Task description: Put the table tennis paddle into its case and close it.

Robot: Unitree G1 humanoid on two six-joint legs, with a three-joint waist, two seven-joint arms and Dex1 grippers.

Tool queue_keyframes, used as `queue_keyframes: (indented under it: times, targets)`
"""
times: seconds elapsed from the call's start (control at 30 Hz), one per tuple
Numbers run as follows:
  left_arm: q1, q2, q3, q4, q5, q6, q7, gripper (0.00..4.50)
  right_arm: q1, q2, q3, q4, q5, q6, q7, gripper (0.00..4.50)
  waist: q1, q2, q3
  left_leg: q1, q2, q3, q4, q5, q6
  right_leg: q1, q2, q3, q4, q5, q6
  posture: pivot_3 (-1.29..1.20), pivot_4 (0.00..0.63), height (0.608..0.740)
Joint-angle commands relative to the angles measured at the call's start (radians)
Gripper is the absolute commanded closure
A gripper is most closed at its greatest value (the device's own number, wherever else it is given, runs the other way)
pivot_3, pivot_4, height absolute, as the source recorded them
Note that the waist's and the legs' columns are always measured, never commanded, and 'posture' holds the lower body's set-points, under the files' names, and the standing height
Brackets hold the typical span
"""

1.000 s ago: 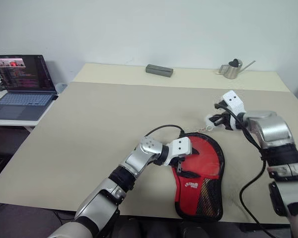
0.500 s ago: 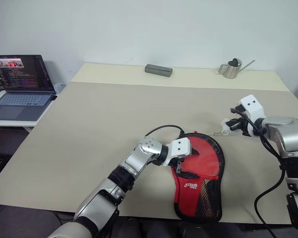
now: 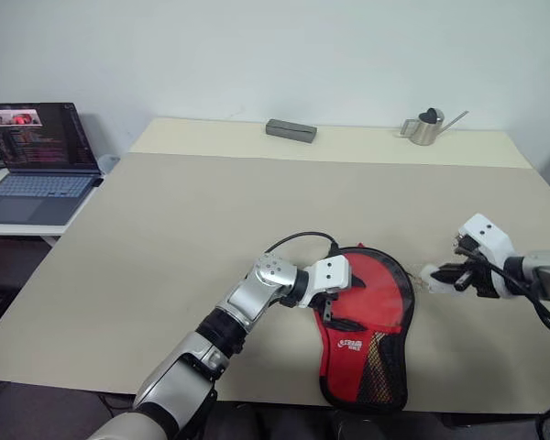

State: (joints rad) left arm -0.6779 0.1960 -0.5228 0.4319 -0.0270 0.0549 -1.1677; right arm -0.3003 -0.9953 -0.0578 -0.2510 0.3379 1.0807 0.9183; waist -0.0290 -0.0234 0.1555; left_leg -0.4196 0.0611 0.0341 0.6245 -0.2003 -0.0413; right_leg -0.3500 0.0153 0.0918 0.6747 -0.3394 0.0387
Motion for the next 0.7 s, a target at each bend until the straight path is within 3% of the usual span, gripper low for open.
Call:
queue_keyframes:
  times: [0.03,0.7]
  targets:
    - [0.051,0.025,-0.09,0.065,0.097,0.033,-0.022,0.0,0.039,-0.038,-0.039,-0.078,0.04,0.008,0.019,4.45,0.0,0.0,0.0,0.0,0.0,0.0,0.0,0.0,0.0,0.0,0.0,0.0,0.0,0.0,0.0,0.0,0.15,0.74]
    - [0.041,0.01,-0.104,0.063,0.098,0.043,-0.029,0.0,0.316,-0.158,-0.126,-0.342,0.221,0.013,0.102,4.45,0.002,-0.003,-0.002,0.0,0.0,-0.002,0.0,0.0,0.0,0.002,0.0,-0.002,-0.002,-0.001,0.001,0.0,0.15,0.74]
